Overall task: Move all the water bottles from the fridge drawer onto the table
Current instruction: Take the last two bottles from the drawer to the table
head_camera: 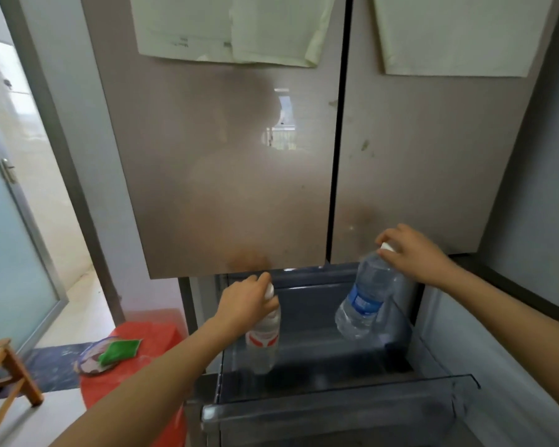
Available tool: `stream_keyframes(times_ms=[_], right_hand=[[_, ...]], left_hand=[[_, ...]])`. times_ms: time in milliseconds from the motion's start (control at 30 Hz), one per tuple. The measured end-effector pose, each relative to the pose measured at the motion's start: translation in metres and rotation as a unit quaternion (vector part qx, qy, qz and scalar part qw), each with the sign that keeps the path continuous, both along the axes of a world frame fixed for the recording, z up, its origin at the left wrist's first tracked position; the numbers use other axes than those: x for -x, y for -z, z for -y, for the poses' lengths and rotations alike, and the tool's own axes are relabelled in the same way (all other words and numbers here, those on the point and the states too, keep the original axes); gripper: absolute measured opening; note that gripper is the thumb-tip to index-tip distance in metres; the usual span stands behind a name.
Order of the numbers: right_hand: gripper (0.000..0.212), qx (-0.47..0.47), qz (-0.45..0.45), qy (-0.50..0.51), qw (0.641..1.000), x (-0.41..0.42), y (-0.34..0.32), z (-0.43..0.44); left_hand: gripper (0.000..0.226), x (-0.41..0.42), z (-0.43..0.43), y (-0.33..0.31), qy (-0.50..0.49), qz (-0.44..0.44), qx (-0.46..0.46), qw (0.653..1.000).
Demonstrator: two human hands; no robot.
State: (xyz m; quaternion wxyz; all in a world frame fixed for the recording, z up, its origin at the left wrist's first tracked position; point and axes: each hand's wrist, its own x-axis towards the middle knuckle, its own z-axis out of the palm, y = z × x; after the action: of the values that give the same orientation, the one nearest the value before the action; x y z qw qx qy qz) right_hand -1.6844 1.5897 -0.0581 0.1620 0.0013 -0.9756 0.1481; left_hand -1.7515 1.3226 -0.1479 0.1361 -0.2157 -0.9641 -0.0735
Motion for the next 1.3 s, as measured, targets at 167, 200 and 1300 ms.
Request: stream_keyframes(times_ms=[167, 200, 1300], right_hand=[[0.018, 0.042, -0.056, 0.002, 0.998, -0.025, -0.020, -0.013], [0.018, 0.043, -0.058, 0.000, 0.997, -0.030, -0.021, -0.015], [0.025, -0.042, 0.096, -0.492, 0.864, -0.155, 0.022, 0.064]], left_hand=[[0.046, -0.001, -0.002, -0.003, 0.053, -0.138, -0.100, 0.984], [0.044, -0.004, -0.004, -0.003, 0.066, -0.173, -0.109, 0.977], [0.024, -0.406, 0.028, 0.001, -0.497, 0.012, -0.120, 0.859]])
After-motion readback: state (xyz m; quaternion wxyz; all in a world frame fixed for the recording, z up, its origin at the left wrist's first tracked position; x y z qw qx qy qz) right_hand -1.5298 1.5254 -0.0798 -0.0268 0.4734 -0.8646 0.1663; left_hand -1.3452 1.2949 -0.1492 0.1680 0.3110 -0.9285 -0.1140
